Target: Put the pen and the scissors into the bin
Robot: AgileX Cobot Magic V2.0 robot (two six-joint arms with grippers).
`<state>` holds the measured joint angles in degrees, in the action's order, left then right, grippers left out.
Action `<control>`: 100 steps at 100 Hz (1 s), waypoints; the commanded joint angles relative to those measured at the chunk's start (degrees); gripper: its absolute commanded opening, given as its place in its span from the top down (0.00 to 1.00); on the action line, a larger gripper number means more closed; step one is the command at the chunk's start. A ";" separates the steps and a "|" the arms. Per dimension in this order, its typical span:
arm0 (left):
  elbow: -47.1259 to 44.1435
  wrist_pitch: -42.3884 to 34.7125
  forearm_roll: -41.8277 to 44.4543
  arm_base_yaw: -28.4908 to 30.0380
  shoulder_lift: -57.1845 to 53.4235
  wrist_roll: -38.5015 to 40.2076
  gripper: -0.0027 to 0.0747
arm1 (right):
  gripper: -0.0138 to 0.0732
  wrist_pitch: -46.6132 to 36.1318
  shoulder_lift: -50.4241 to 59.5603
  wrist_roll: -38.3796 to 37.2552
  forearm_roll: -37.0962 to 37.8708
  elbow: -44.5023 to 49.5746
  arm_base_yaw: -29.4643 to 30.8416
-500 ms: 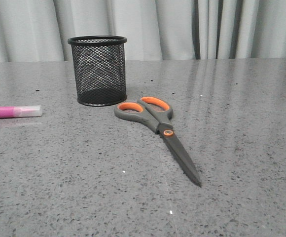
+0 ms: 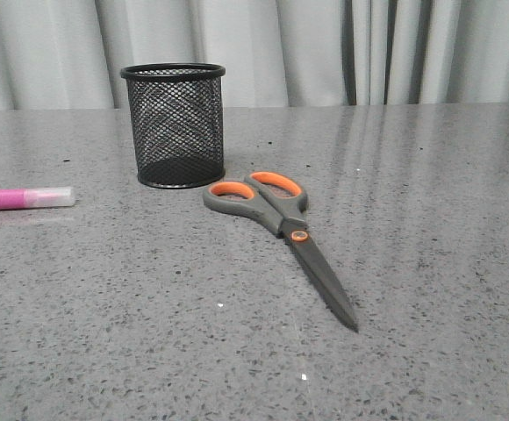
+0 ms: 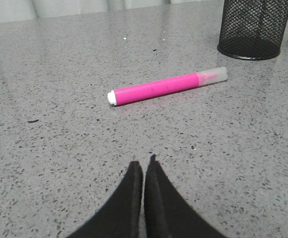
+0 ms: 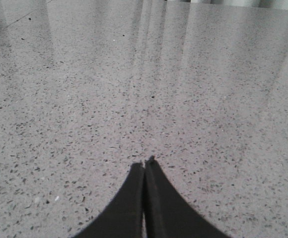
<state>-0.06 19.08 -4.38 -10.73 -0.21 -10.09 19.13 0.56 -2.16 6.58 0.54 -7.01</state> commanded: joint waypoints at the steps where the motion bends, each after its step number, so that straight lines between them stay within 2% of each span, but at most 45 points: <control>1: -2.53 -2.76 -0.14 -0.39 -1.87 0.38 0.99 | 0.91 -2.75 1.17 0.35 -0.04 0.86 -0.05; 40: -2.53 -2.76 -0.14 -0.39 -1.87 0.38 0.99 | 0.91 -4.08 1.17 0.35 0.92 0.86 -0.05; 62: -2.53 -3.28 -0.14 -0.39 -1.87 0.38 0.99 | 0.91 -24.87 1.17 0.35 1.14 0.86 -0.05; 70: -2.53 -3.52 -1.23 -0.39 -1.87 0.38 0.99 | 0.91 -29.76 1.17 0.35 1.14 0.86 -0.05; 82: -2.53 -8.12 -11.40 -0.52 -1.87 0.38 0.99 | 0.91 -34.48 1.17 0.35 1.14 0.86 -0.05; 87: -2.53 -10.79 -20.60 -0.52 -1.87 0.38 0.99 | 0.91 -35.40 1.17 0.06 1.14 0.86 -0.05; 94: -2.53 -13.40 -40.31 -0.52 -1.87 0.38 0.99 | 0.91 -36.01 1.17 -4.60 -0.14 0.86 -0.05; 100: -2.53 -15.23 -49.63 -0.52 -1.87 0.38 0.99 | 0.91 -36.13 1.17 -9.14 -4.13 0.86 -0.05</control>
<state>-0.06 11.46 -36.58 -10.73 -0.21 -9.99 -11.60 0.56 -5.84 6.21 0.54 -7.01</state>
